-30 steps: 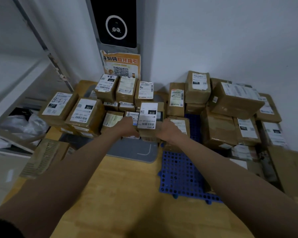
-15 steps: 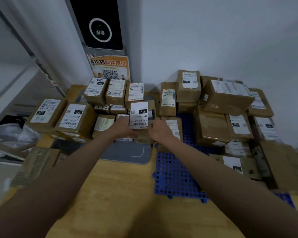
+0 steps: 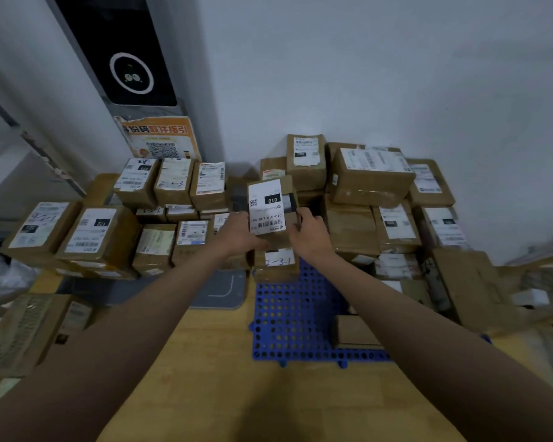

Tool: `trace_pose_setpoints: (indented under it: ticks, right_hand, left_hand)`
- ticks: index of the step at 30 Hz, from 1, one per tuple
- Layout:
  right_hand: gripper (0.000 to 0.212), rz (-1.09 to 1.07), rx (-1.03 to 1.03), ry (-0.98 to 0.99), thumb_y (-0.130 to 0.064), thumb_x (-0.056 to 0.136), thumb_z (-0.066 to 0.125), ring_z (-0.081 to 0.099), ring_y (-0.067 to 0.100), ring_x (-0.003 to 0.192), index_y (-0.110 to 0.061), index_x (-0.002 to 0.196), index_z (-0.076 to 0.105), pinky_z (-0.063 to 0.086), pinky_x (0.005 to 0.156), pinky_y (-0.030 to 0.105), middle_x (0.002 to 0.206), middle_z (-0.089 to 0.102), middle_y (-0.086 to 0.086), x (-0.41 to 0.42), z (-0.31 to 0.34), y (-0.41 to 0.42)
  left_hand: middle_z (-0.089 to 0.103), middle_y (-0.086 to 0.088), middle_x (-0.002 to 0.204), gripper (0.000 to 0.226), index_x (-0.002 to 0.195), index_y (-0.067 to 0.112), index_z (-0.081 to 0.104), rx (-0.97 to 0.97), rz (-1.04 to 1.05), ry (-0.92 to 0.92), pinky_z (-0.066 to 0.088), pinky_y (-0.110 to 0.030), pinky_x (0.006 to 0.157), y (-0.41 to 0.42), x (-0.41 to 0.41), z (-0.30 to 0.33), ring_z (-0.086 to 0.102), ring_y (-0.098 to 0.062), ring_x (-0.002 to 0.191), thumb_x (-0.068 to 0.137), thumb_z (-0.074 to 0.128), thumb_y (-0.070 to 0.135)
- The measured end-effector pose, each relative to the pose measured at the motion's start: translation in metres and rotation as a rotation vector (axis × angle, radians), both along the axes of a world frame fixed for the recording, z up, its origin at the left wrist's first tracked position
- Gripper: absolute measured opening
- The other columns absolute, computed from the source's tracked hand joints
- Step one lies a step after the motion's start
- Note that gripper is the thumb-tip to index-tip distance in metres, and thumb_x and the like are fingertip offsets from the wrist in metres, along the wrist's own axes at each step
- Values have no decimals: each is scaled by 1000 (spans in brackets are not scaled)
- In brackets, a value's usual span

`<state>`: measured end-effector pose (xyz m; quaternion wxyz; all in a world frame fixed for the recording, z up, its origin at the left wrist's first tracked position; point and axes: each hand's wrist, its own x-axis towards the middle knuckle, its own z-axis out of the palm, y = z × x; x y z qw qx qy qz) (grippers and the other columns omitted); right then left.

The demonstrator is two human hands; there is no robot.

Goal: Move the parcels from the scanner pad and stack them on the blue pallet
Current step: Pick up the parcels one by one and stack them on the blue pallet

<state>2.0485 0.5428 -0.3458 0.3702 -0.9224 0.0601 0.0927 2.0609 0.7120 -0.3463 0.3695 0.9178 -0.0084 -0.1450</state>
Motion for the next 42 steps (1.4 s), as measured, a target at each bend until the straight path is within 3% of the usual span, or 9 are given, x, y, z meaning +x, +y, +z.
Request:
trace_pose_setpoints:
  ticks: [7,11,15,19,25,31,34,38,42]
  right_hand:
    - [55,-103,362,131,-26,102,45,48,22,125,-28,153,24,42,96,32,147,45,0,2,-14,-60]
    - [41,-164,443,155,-30,101,45,59,22,106,-37,140,34,54,90,46,128,56,1,14,-23,-82]
    - [26,-153,482,138,-24,101,45,54,21,73,-37,123,40,48,61,36,103,61,5,28,-31,-95]
    - [28,-144,459,122,-30,94,60,57,15,87,-33,115,42,54,69,32,115,51,7,43,-42,-102]
    - [83,-206,307,116,-45,69,81,48,30,116,-32,135,33,51,98,43,129,33,10,63,-61,-99]
    - [84,-214,194,40,-55,66,80,43,29,115,-30,132,35,47,88,34,127,30,8,77,-72,-90]
    - [83,-187,101,16,-59,65,79,41,29,116,-29,129,35,41,80,32,126,30,8,83,-72,-85]
    - [81,-168,11,-1,-59,65,78,39,31,120,-28,126,35,44,80,35,127,30,8,88,-69,-78]
    - [80,-183,-43,14,-57,64,76,37,33,120,-25,125,35,43,87,40,126,29,9,94,-67,-73]
  left_hand:
    - [66,-9,115,54,115,13,65,-36,-60,36,51,-32,86,-62,11,-16,61,-26,109,65,86,20]
    - [61,-7,121,67,123,14,57,-75,-48,67,50,-46,95,-84,24,-26,57,-26,115,64,87,24]
    - [52,-10,133,94,139,16,37,-127,-13,121,51,-48,93,-95,35,-41,53,-28,119,63,89,30]
    - [42,-1,146,114,153,20,17,-226,-27,166,46,-32,91,-105,43,-53,44,-23,132,66,87,40]
    - [35,-3,154,109,156,19,6,-256,4,269,41,-28,89,-114,64,-68,43,-24,134,77,76,47]
    - [42,1,146,97,155,26,14,-293,1,338,42,-11,62,-106,81,-83,46,-4,93,81,72,49]
    - [42,2,148,89,155,25,14,-335,-11,380,45,-8,62,-103,86,-90,48,-1,100,86,67,45]
    - [47,3,144,75,153,27,26,-339,-16,399,48,-26,93,-102,89,-93,48,-17,127,90,64,42]
    - [40,11,121,63,148,26,37,-253,-19,299,39,-2,62,-104,92,-93,39,-4,110,91,63,39]
